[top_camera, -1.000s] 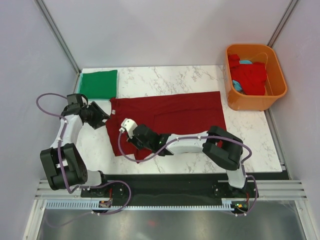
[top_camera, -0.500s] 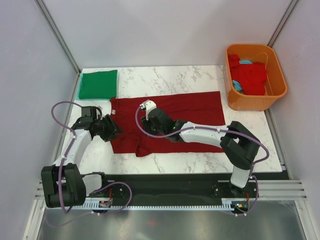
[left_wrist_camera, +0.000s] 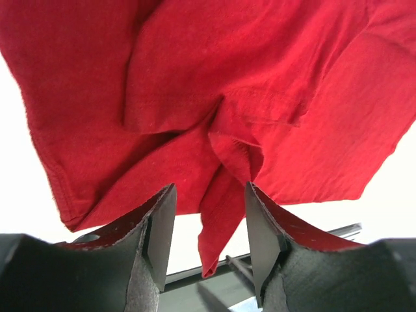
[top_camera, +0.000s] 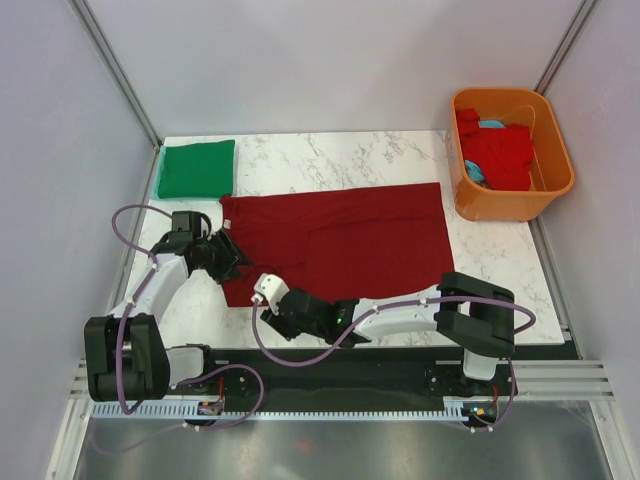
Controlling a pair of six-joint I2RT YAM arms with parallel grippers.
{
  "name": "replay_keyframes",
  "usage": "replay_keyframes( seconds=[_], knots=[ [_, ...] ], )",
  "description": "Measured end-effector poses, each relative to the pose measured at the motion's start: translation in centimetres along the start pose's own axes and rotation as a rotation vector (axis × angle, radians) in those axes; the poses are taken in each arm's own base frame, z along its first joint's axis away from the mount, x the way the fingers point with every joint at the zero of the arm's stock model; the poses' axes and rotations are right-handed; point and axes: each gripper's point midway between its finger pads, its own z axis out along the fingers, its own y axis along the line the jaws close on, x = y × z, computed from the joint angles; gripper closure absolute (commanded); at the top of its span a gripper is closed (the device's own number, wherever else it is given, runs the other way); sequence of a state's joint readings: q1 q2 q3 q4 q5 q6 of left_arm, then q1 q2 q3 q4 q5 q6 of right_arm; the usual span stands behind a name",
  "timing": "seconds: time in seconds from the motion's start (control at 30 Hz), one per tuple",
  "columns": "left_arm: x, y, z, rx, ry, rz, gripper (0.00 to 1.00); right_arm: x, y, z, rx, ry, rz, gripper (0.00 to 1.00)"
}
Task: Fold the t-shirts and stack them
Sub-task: Fold the tshirt
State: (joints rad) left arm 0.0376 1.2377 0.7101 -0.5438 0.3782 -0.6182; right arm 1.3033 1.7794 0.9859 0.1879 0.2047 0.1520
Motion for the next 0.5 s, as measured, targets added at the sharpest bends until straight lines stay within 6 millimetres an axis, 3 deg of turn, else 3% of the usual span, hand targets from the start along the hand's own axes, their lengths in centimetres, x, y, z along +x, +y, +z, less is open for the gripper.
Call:
replay_keyframes(
  seconds=[0.23, 0.3, 0.4, 0.5],
  knots=[
    [-0.4, -0.3, 0.5, 0.012, 0.000, -0.021, 0.44, 0.5, -0.5, 0.6, 0.109, -0.010, -0.090, 0.50],
    [-0.6, -0.4, 0.8, 0.011, 0.006, -0.024, 0.45, 0.7, -1.1, 0.8, 0.147, -0.007, -0.106, 0.60],
    [-1.0, -0.6, 1.1, 0.011, 0.011, -0.026, 0.46, 0.6, -2.3, 0.8, 0.219, -0.010, -0.122, 0.93],
    [-1.4, -0.9, 1.0, 0.018, 0.000, -0.019, 0.47, 0.4, -3.4, 0.6, 0.281, -0.019, -0.124, 1.00]
  ],
)
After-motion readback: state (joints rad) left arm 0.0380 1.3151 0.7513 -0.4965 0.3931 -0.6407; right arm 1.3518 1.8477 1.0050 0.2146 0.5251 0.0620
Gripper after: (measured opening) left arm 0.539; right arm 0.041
